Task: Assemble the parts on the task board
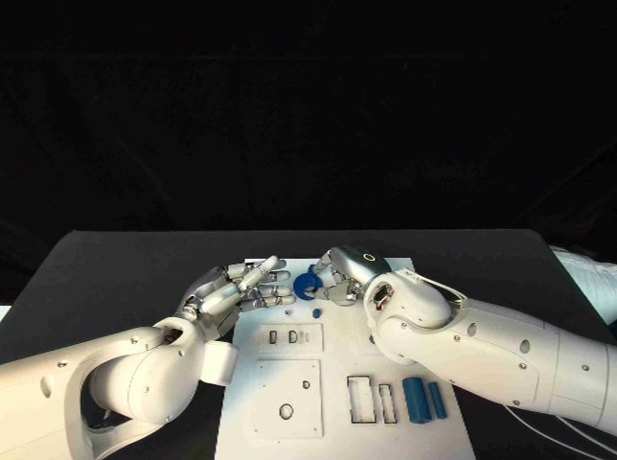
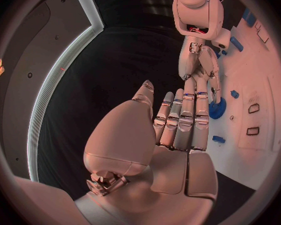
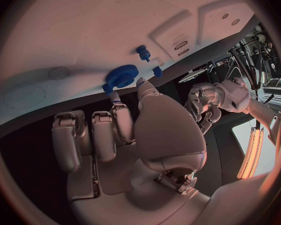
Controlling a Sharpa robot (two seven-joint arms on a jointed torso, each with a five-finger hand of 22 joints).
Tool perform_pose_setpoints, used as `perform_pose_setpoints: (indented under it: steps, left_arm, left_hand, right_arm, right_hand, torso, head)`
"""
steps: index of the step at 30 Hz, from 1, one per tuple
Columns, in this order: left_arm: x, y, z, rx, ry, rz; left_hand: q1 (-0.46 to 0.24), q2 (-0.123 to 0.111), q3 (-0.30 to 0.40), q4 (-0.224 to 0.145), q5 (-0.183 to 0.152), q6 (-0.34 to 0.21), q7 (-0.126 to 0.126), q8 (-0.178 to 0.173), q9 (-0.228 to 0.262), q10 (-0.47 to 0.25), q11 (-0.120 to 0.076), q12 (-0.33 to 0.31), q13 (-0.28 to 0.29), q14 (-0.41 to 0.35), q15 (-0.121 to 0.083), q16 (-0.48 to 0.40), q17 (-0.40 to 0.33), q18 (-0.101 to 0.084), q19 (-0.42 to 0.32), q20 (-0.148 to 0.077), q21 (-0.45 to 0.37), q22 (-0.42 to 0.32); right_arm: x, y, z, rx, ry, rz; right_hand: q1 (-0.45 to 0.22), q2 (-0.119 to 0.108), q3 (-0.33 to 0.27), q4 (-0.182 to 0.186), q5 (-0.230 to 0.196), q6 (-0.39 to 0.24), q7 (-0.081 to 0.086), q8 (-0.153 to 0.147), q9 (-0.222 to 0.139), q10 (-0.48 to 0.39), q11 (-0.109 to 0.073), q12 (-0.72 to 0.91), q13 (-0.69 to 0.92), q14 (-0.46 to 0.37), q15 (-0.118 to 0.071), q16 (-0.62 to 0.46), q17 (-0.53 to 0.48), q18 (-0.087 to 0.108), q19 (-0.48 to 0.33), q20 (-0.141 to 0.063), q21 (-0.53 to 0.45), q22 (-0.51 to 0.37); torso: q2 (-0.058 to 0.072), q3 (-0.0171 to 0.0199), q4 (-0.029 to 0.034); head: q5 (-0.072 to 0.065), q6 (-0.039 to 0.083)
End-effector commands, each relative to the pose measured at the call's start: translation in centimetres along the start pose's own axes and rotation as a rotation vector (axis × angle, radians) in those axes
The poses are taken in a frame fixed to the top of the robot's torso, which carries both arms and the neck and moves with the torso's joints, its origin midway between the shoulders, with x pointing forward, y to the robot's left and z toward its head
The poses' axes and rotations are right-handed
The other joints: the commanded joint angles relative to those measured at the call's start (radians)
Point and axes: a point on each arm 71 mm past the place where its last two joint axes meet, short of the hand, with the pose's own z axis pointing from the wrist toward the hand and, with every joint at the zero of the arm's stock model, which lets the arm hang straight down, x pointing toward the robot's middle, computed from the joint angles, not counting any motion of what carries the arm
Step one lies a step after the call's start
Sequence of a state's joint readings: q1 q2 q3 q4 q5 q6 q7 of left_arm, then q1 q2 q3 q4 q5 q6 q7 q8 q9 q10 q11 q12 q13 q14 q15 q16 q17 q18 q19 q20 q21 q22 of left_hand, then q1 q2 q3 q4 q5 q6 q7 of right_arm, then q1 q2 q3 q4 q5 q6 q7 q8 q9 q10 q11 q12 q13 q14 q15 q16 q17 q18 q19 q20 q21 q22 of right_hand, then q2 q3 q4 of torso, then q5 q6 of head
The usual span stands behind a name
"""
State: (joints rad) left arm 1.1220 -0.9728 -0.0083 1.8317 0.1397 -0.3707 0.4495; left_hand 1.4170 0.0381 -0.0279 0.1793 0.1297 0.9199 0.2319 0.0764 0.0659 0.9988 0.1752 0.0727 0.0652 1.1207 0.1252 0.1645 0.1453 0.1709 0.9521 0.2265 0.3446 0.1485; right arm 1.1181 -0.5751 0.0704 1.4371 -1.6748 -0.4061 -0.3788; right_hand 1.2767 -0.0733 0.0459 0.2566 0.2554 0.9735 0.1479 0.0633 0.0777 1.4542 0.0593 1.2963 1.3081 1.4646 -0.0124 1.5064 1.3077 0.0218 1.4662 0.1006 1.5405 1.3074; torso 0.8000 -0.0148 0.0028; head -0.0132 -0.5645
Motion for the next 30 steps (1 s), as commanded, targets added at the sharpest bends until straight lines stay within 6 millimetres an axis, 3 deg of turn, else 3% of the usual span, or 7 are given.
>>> perform_pose_setpoints:
  steps: [1,5,8,13,22,28,30]
  left_arm:
    - [0.1,-0.1,0.0,0.006,0.018,-0.009]
    - [-0.1,-0.2,-0.1,0.008,0.013,-0.007]
    - [-0.3,-0.2,-0.1,0.009,0.01,-0.006]
    - [-0.4,-0.2,0.0,0.01,0.007,-0.005]
    - [-0.6,0.1,0.2,0.008,0.006,-0.005]
    - [-0.7,0.2,0.3,0.005,0.004,-0.005]
    - [-0.7,0.3,0.4,0.005,0.004,-0.005]
  left_hand:
    - [0.007,0.004,0.001,-0.005,0.002,0.003,0.005,-0.004,-0.001,-0.001,0.007,-0.005,-0.001,0.008,-0.001,-0.003,0.001,0.011,0.005,0.002,0.003,-0.001]
    - [0.007,0.004,0.001,-0.006,0.002,0.002,0.005,-0.004,-0.001,-0.001,0.007,-0.006,-0.001,0.008,-0.001,-0.004,0.001,0.011,0.005,0.002,0.003,-0.001]
    - [0.007,0.004,0.001,-0.006,0.002,0.002,0.005,-0.004,-0.001,-0.001,0.007,-0.006,-0.001,0.008,-0.001,-0.004,0.001,0.011,0.005,0.002,0.003,-0.001]
    - [0.007,0.004,0.001,-0.006,0.002,0.002,0.005,-0.004,-0.001,-0.001,0.007,-0.006,-0.001,0.007,-0.001,-0.004,0.001,0.011,0.005,0.002,0.003,-0.001]
    - [0.007,0.004,0.001,-0.007,0.002,0.003,0.005,-0.004,-0.001,-0.001,0.007,-0.006,-0.001,0.007,-0.001,-0.004,0.002,0.011,0.005,0.002,0.003,-0.001]
    - [0.007,0.004,0.001,-0.007,0.002,0.003,0.005,-0.004,-0.001,-0.001,0.007,-0.006,-0.001,0.007,-0.001,-0.004,0.002,0.011,0.005,0.002,0.003,-0.001]
    - [0.007,0.004,0.001,-0.007,0.002,0.003,0.005,-0.004,-0.001,-0.001,0.007,-0.006,-0.001,0.007,-0.001,-0.004,0.002,0.011,0.005,0.002,0.003,-0.001]
  right_arm:
    - [-0.8,-0.6,-1.0,-0.054,-0.084,0.106]
    - [-2.5,-3.4,-2.9,-0.089,-0.086,0.226]
    - [-3.8,-6.1,-4.1,-0.092,-0.045,0.298]
    - [-5.1,-10.0,-5.9,-0.072,-0.011,0.339]
    - [-6.1,-15.4,-7.8,0.004,-0.02,0.312]
    - [-5.7,-17.3,-8.2,0.041,-0.017,0.279]
    - [-5.5,-17.5,-8.1,0.047,-0.015,0.27]
  right_hand:
    - [0.017,0.008,0.01,-0.009,0.015,0.004,0.0,0.001,0.001,0.002,0.001,-0.002,0.063,0.078,0.002,0.0,0.126,-0.005,0.054,0.002,0.003,0.198]
    - [0.072,0.018,0.028,-0.043,0.016,0.003,0.002,0.001,-0.001,-0.002,0.001,-0.008,0.061,0.078,0.002,-0.001,0.125,-0.004,0.051,0.001,0.001,0.194]
    - [0.123,0.024,0.047,-0.08,0.015,0.003,0.004,0.0,-0.002,-0.004,0.002,-0.01,0.062,0.079,0.002,0.002,0.131,-0.005,0.052,0.001,0.002,0.195]
    - [0.157,0.01,0.055,-0.115,0.007,0.002,0.006,0.0,-0.003,-0.006,0.003,-0.012,0.062,0.08,0.004,0.005,0.137,-0.005,0.052,0.002,0.002,0.196]
    - [0.169,-0.001,0.056,-0.131,0.004,0.003,0.006,0.0,-0.004,-0.006,0.004,-0.012,0.063,0.081,0.004,0.007,0.143,-0.005,0.054,0.003,0.003,0.199]
    - [0.173,-0.007,0.055,-0.139,0.0,0.0,0.007,-0.001,-0.005,-0.007,0.004,-0.015,0.062,0.081,0.004,0.008,0.145,-0.005,0.054,0.003,0.003,0.199]
    - [0.174,-0.008,0.055,-0.141,-0.003,-0.001,0.007,-0.001,-0.005,-0.008,0.004,-0.015,0.062,0.081,0.004,0.008,0.145,-0.005,0.054,0.003,0.003,0.199]
  torso:
    - [-0.001,0.0008,-0.0031]
    - [-0.006,0.0011,-0.0088]
    - [-0.012,0.002,-0.0182]
    - [-0.022,0.0075,-0.0319]
    - [-0.029,0.0173,-0.0374]
    - [-0.029,0.0233,-0.0375]
    - [-0.028,0.0234,-0.0384]
  head:
    - [0.002,0.0]
    - [0.002,0.004]
    - [0.005,0.003]
    - [0.008,0.001]
    - [-0.002,-0.005]
    - [0.0,-0.006]
    - [0.002,-0.006]
